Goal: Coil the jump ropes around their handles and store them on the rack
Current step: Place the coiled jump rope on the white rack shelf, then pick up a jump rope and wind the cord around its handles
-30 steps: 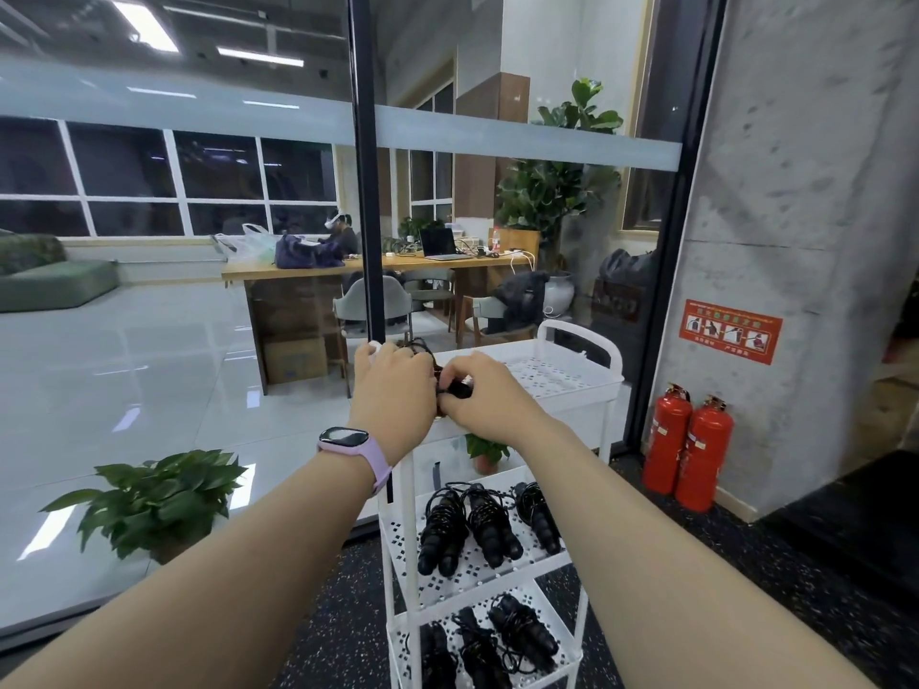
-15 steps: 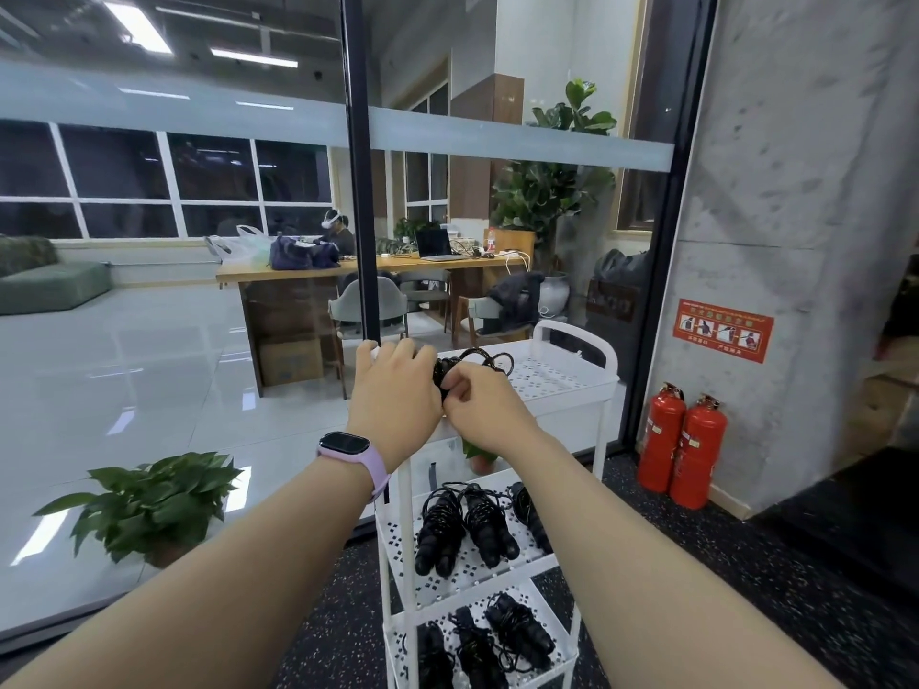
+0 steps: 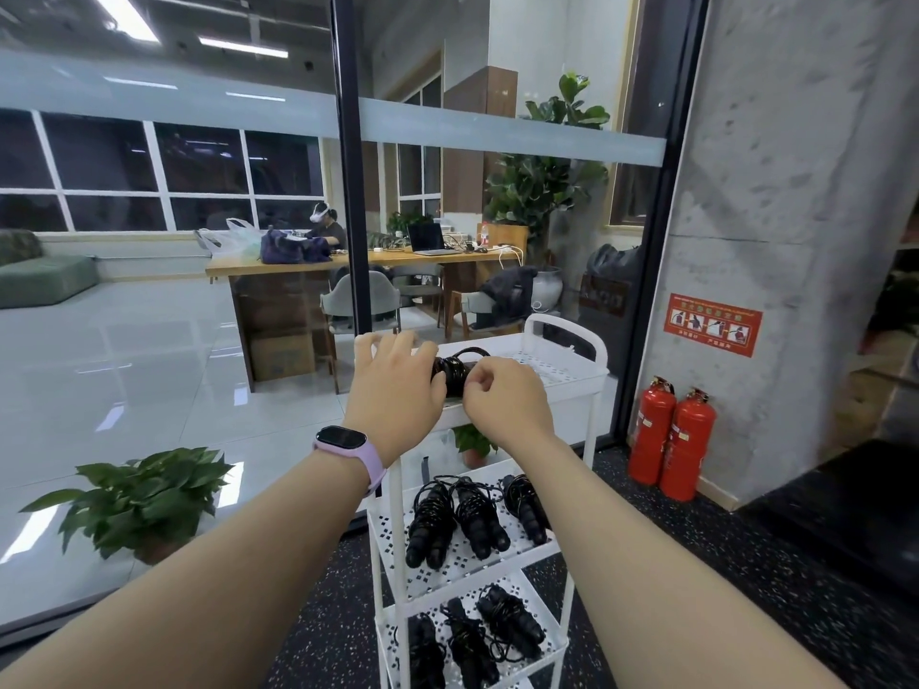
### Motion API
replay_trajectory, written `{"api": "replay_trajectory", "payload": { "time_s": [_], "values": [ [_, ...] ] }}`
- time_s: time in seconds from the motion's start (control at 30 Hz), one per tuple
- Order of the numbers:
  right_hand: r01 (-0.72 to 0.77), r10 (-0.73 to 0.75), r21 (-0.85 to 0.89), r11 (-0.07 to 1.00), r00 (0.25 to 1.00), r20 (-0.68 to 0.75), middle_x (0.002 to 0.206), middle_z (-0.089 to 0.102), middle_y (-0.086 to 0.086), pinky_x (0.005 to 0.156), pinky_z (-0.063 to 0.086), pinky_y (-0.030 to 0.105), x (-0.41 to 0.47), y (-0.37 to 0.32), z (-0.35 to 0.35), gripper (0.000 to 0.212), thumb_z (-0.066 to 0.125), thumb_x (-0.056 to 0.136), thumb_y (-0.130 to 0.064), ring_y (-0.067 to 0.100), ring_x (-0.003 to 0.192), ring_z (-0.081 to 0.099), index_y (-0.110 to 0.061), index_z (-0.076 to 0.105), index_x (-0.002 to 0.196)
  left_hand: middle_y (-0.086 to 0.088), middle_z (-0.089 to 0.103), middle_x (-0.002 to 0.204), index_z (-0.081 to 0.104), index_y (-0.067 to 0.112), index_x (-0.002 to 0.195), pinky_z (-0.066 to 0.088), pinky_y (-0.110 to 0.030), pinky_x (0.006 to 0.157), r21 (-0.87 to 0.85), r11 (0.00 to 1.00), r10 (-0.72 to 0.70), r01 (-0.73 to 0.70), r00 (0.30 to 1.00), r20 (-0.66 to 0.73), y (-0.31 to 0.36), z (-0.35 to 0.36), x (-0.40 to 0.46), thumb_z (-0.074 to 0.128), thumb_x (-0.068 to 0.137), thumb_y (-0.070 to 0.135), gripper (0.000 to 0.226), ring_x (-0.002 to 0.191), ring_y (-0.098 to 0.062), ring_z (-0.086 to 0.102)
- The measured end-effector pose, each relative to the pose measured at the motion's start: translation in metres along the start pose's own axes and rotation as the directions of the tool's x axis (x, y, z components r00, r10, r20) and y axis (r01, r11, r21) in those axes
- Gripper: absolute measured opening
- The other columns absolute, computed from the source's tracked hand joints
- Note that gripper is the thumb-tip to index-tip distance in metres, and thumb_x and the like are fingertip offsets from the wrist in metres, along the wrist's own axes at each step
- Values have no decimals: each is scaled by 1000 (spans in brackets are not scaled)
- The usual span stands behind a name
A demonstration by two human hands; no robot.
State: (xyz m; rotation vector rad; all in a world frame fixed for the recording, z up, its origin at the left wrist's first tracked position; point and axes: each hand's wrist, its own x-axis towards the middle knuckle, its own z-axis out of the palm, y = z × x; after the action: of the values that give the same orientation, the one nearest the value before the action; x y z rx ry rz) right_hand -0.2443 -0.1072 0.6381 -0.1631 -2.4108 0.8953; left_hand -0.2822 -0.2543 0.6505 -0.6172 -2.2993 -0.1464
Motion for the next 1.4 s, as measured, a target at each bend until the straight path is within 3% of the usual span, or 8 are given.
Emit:
{"api": "replay_trajectory", "payload": {
  "time_s": [0.13, 0.33, 0.57, 0.73, 0.83, 1.1, 1.27, 1.4],
  "values": [
    [19, -19, 43, 999, 1000, 3, 77, 70, -2, 81, 57, 43, -2, -1, -5, 24, 49, 83, -12, 25, 85, 64, -21, 70, 78, 2, 61, 115, 62, 21, 116, 22, -49, 116, 52, 999, -14, 11, 998, 57, 5, 0, -5, 41, 101, 40, 31, 108, -24, 55],
    [74, -69, 82, 994, 996, -54, 77, 69, -3, 79, 56, 43, -19, 4, -38, 21, 53, 85, -6, 21, 81, 63, -16, 70, 79, -6, 59, 120, 64, 14, 109, 26, -44, 109, -35, 998, 53, -55, 996, -67, 36, -18, -9, 50, 97, 31, 25, 114, -29, 52],
    [-61, 59, -19, 998, 996, -62, 86, 71, 2, 79, 55, 40, -91, 66, -129, 23, 51, 85, -6, 22, 84, 65, -15, 71, 84, -8, 61, 112, 64, 14, 109, 33, -45, 101, -216, 955, 190, -205, 978, -90, 167, -30, -41, 47, 95, 26, 25, 106, -30, 54],
    [-179, 171, -69, 981, 979, -107, 74, 65, -11, 62, 41, 27, -183, 142, -187, 20, 55, 87, -9, 4, 70, 57, -24, 66, 79, -6, 62, 104, 64, 16, 101, 33, -45, 95, -374, 873, 290, -312, 950, -116, 271, -18, -102, 52, 93, 24, 16, 101, -30, 55],
    [-265, 252, -100, 959, 959, -132, 71, 65, -8, 64, 42, 30, -243, 188, -205, 19, 55, 86, -11, 8, 69, 59, -25, 64, 75, -5, 61, 102, 63, 16, 99, 37, -46, 93, -458, 807, 359, -372, 926, -120, 322, -3, -145, 43, 93, 27, 23, 99, -30, 55],
    [-540, 520, -96, 837, 837, -170, 81, 73, -12, 81, 55, 34, -421, 343, -223, 17, 57, 87, -19, 7, 78, 66, -30, 69, 80, 0, 62, 98, 65, 20, 97, 35, -44, 96, -597, 665, 555, -448, 832, -6, 456, 82, -290, 41, 96, 32, 27, 96, -26, 58],
    [-714, 695, -18, 700, 688, -209, 70, 67, -14, 56, 42, 18, -532, 439, -213, 24, 60, 91, -12, 0, 58, 58, -31, 67, 79, 3, 62, 100, 66, 20, 100, 36, -46, 101, -687, 634, 610, -354, 776, 162, 517, 148, -387, 50, 100, 29, 19, 98, -24, 56],
    [-799, 781, 54, 599, 567, -264, 68, 66, -12, 50, 38, 10, -605, 500, -193, 26, 59, 91, -8, -2, 53, 55, -29, 68, 80, 4, 62, 101, 67, 19, 102, 33, -43, 103, -720, 624, 647, -303, 717, 259, 557, 200, -461, 50, 101, 28, 19, 99, -23, 54]
  ]
}}
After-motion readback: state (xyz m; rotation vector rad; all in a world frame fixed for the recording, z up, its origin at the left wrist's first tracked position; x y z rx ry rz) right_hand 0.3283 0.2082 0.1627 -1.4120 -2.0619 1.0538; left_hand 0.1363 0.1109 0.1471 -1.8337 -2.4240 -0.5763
